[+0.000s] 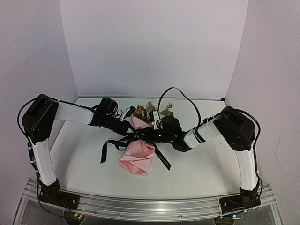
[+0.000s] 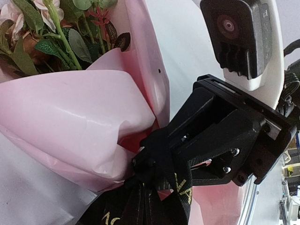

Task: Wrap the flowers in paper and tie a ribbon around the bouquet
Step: Cross the ribbon over the folded bouquet.

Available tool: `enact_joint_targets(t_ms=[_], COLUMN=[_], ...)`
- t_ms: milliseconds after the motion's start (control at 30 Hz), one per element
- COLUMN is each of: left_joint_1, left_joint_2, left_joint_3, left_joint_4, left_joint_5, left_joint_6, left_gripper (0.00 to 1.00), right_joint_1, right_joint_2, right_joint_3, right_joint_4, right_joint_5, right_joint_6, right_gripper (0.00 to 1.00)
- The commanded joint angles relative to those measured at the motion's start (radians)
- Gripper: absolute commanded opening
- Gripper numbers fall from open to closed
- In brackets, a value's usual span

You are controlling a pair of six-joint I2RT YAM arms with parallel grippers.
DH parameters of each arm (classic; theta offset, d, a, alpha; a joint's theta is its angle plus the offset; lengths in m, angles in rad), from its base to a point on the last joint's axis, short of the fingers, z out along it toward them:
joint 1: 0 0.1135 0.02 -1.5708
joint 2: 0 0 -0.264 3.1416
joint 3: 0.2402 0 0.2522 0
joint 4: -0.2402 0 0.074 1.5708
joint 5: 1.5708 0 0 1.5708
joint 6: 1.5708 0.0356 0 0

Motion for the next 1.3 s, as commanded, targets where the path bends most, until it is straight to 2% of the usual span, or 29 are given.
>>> enact_joint_targets(t_ms=[0, 167, 267, 400, 567, 800, 1267], left_joint_1=[-0.038, -0.076, -0.115, -0.147, -0.154, -0.165, -0.183], left_joint_2=[-0.044, -0.09, -0.093, -0.077, -0.076, -0.07, -0.012], left_joint_3=[0.029, 0.053, 0.115, 0.173, 0.177, 0.171, 0.342], left_joint_4=[0.001, -0.047, -0.138, -0.229, -0.242, -0.227, -0.35], left_joint_5=[-0.038, -0.12, -0.206, -0.29, -0.332, -0.327, -0.24], left_joint_6=[-0.03, -0.09, -0.139, -0.212, -0.293, -0.414, -0.575], left_gripper=[0.0, 0.0, 0.0, 0.0, 0.0, 0.0, 0.0], right_joint_1=[0.007, 0.007, 0.007, 0.007, 0.007, 0.007, 0.021], right_joint_2=[-0.033, -0.103, -0.146, -0.199, -0.253, -0.311, -0.466], right_joint_3=[-0.021, -0.091, -0.14, -0.199, -0.263, -0.342, -0.397], right_joint_4=[0.048, 0.045, 0.042, 0.042, 0.039, 0.023, -0.157], right_joint_5=[0.008, 0.034, 0.045, 0.062, 0.073, 0.105, 0.128], right_joint_6=[-0.019, -0.037, -0.047, -0.053, -0.053, -0.071, -0.131], right_gripper=[0.13, 0.2, 0.23, 0.25, 0.26, 0.29, 0.35])
